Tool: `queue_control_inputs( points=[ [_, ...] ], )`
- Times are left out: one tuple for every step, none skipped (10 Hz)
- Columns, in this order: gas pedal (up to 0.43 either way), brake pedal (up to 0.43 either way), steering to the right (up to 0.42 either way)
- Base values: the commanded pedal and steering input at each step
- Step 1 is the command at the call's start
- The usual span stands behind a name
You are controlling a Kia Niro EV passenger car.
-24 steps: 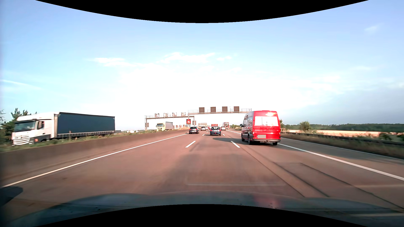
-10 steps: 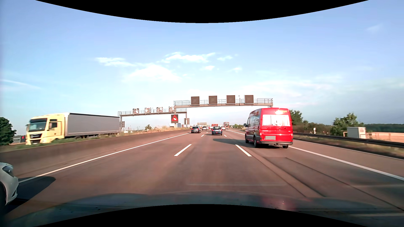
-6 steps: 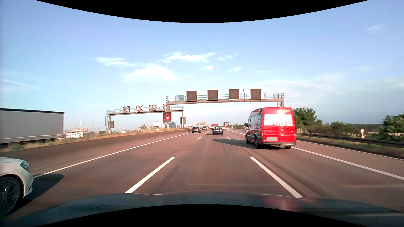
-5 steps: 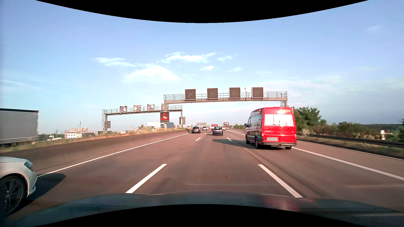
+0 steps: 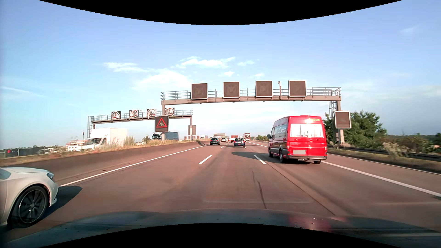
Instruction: Follow the waypoints while adhering to traffic rules and regulations
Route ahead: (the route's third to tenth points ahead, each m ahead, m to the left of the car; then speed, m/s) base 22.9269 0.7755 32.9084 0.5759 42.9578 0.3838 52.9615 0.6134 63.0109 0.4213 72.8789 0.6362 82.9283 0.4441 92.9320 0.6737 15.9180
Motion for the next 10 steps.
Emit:
queue_control_inputs(
  points=[
    [0.157, 0.0, -0.004],
    [0.157, 0.0, -0.004],
    [0.157, 0.0, -0.004],
    [0.157, 0.0, -0.004],
    [0.157, 0.0, -0.004],
    [0.157, 0.0, -0.004],
    [0.157, 0.0, -0.004],
    [0.157, 0.0, -0.004],
    [0.157, 0.0, -0.004],
    [0.157, 0.0, -0.004]
  ],
)
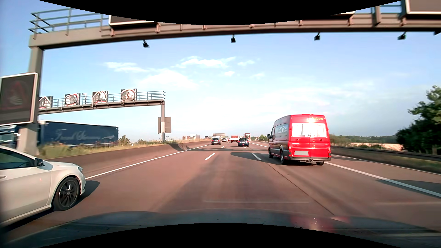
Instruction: Follow the waypoints while adhering to traffic rules and regulations
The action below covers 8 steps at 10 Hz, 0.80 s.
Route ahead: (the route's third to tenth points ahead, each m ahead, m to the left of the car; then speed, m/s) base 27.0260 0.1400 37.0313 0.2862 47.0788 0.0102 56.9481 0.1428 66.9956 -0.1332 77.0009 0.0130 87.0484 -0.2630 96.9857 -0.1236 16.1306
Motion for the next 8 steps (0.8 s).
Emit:
queue_control_inputs(
  points=[
    [0.157, 0.0, -0.004],
    [0.157, 0.0, -0.004],
    [0.157, 0.0, -0.004],
    [0.157, 0.0, -0.004],
    [0.157, 0.0, -0.004],
    [0.169, 0.0, -0.004],
    [0.197, 0.0, -0.003],
    [0.209, 0.0, -0.004]
  ],
)
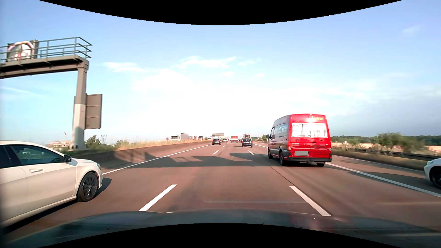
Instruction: Follow the waypoints while adhering to traffic rules and regulations
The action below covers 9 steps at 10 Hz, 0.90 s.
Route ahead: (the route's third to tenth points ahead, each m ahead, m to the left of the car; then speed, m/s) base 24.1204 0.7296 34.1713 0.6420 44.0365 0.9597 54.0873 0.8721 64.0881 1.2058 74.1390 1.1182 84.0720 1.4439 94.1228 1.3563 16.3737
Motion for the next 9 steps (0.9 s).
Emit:
queue_control_inputs(
  points=[
    [0.209, 0.0, -0.003],
    [0.209, 0.0, -0.004],
    [0.209, 0.0, -0.004],
    [0.22, 0.0, -0.004],
    [0.22, 0.0, -0.004],
    [0.22, 0.0, -0.003],
    [0.22, 0.0, -0.004],
    [0.22, 0.0, -0.004],
    [0.22, 0.0, -0.004]
  ],
)
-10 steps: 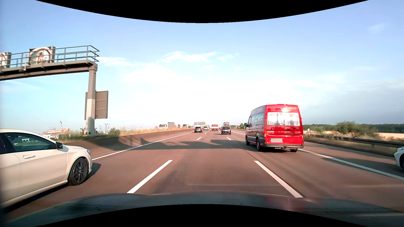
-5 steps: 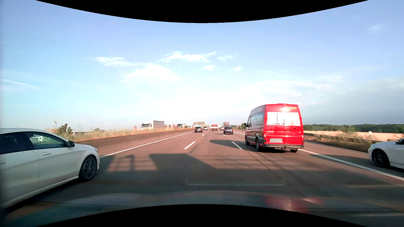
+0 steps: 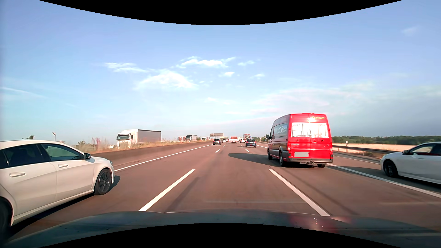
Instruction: Follow the waypoints while adhering to traffic rules and regulations
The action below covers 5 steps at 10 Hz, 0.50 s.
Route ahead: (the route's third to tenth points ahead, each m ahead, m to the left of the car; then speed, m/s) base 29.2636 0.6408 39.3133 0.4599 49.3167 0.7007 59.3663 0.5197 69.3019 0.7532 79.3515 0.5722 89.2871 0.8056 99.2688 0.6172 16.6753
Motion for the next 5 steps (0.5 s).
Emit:
queue_control_inputs(
  points=[
    [0.22, 0.0, -0.004],
    [0.22, 0.0, -0.004],
    [0.22, 0.0, -0.003],
    [0.22, 0.0, -0.003],
    [0.22, 0.0, -0.004]
  ],
)
